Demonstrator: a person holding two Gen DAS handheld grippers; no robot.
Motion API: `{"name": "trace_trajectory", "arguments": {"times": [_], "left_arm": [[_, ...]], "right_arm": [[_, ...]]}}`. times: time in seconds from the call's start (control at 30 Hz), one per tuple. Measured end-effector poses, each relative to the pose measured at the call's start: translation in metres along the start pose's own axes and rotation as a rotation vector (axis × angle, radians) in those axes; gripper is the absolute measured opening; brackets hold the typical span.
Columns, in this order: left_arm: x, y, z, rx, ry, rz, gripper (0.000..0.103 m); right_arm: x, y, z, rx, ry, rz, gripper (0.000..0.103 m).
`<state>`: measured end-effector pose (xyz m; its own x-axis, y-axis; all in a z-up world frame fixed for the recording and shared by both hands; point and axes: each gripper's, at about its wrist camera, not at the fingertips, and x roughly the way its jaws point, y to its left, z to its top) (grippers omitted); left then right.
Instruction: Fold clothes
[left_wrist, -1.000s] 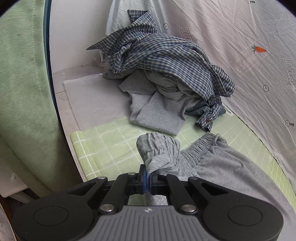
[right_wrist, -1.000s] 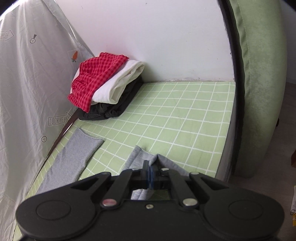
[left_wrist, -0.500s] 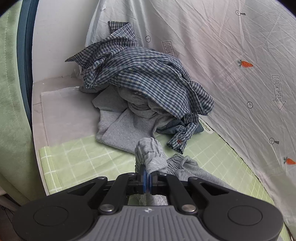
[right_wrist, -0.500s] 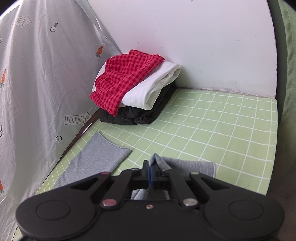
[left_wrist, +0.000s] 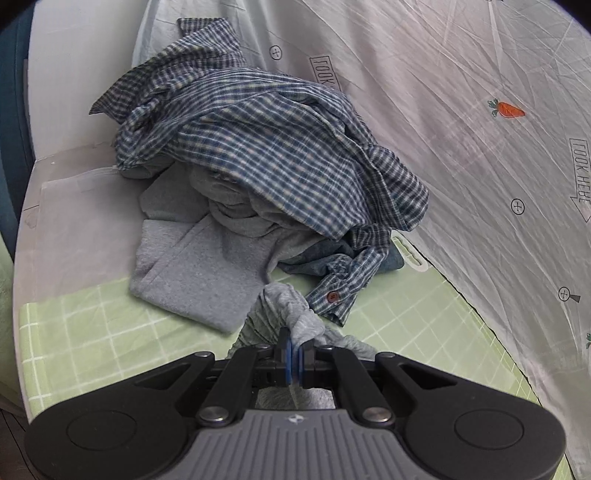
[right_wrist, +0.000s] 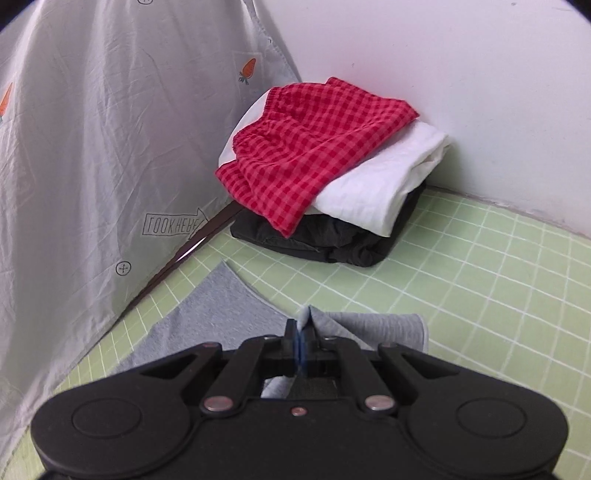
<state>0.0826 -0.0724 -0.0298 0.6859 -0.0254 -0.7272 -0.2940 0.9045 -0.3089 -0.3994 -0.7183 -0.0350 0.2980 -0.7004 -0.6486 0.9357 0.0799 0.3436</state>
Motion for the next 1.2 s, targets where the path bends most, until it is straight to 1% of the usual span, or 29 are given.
{"name": "trace_trajectory", "arguments": {"times": [0.07, 0.13, 0.17, 0.2, 0.23, 0.27, 0.3, 0.33, 0.37, 0.4, 0.43, 0.5, 0.6, 0.67, 0.73, 0.87, 0.93, 0.97, 1.03, 1.1, 1.13, 1.17, 1.2], "left_arm": [[0.024, -0.027, 0.012, 0.004, 0.000, -0.024, 0.004], [0.052, -0.059, 0.021, 0.043, -0.013, -0.045, 0.005], [0.065, -0.073, 0.023, 0.071, -0.014, -0.048, 0.011], [0.078, -0.085, 0.025, 0.088, -0.004, -0.046, 0.014], [0.088, -0.094, 0.025, 0.086, 0.028, -0.030, 0.026], [0.098, -0.103, 0.026, 0.083, 0.059, -0.015, 0.032], [0.106, -0.109, 0.025, 0.079, 0.086, -0.010, 0.033], [0.107, -0.109, 0.021, 0.074, 0.102, -0.022, 0.039], [0.105, -0.107, 0.016, 0.073, 0.111, -0.024, 0.049], [0.101, -0.102, 0.009, 0.073, 0.116, -0.016, 0.055], [0.094, -0.095, 0.001, 0.069, 0.123, -0.004, 0.063], [0.082, -0.082, -0.014, 0.060, 0.143, 0.018, 0.064], [0.064, -0.057, -0.037, 0.016, 0.204, 0.050, 0.065], [0.052, -0.041, -0.051, -0.039, 0.236, 0.073, 0.066], [0.043, -0.030, -0.063, -0.086, 0.258, 0.070, 0.067], [0.047, -0.029, -0.082, -0.123, 0.318, 0.028, 0.069], [0.052, -0.035, -0.088, -0.126, 0.316, 0.005, 0.070], [0.056, -0.039, -0.090, -0.115, 0.314, 0.005, 0.072], [0.063, -0.050, -0.094, -0.082, 0.310, 0.036, 0.073], [0.069, -0.060, -0.097, -0.043, 0.305, 0.063, 0.074], [0.070, -0.066, -0.097, -0.006, 0.300, 0.071, 0.074], [0.070, -0.071, -0.099, 0.037, 0.294, 0.084, 0.071], [0.070, -0.075, -0.101, 0.079, 0.281, 0.106, 0.067]], "right_arm": [[0.038, 0.035, 0.019, -0.029, 0.029, 0.018, 0.001], [0.082, 0.079, 0.035, -0.102, 0.052, 0.046, 0.001], [0.104, 0.098, 0.041, -0.115, 0.070, 0.066, 0.001], [0.127, 0.115, 0.046, -0.113, 0.107, 0.090, 0.002], [0.148, 0.131, 0.050, -0.111, 0.141, 0.109, 0.009], [0.162, 0.142, 0.050, -0.111, 0.165, 0.096, 0.019], [0.175, 0.151, 0.048, -0.114, 0.183, 0.083, 0.042], [0.176, 0.155, 0.042, -0.138, 0.171, 0.070, 0.053], [0.176, 0.158, 0.036, -0.161, 0.159, 0.056, 0.053], [0.176, 0.159, 0.030, -0.181, 0.149, 0.041, 0.054], [0.171, 0.150, 0.022, -0.181, 0.149, 0.020, 0.060], [0.159, 0.132, 0.007, -0.179, 0.150, -0.021, 0.067], [0.142, 0.104, -0.015, -0.177, 0.150, -0.083, 0.068], [0.131, 0.086, -0.030, -0.175, 0.151, -0.124, 0.070], [0.120, 0.069, -0.044, -0.172, 0.151, -0.162, 0.071], [0.122, 0.063, -0.052, -0.109, 0.152, -0.129, 0.074], [0.124, 0.065, -0.054, -0.086, 0.152, -0.096, 0.075], [0.125, 0.069, -0.054, -0.079, 0.150, -0.083, 0.075], [0.132, 0.078, -0.054, -0.080, 0.154, -0.065, 0.079], [0.136, 0.086, -0.056, -0.106, 0.148, -0.077, 0.080], [0.134, 0.083, -0.056, -0.111, 0.148, -0.077, 0.080], [0.131, 0.080, -0.057, -0.115, 0.147, -0.077, 0.077], [0.128, 0.076, -0.058, -0.120, 0.146, -0.077, 0.063]]}}
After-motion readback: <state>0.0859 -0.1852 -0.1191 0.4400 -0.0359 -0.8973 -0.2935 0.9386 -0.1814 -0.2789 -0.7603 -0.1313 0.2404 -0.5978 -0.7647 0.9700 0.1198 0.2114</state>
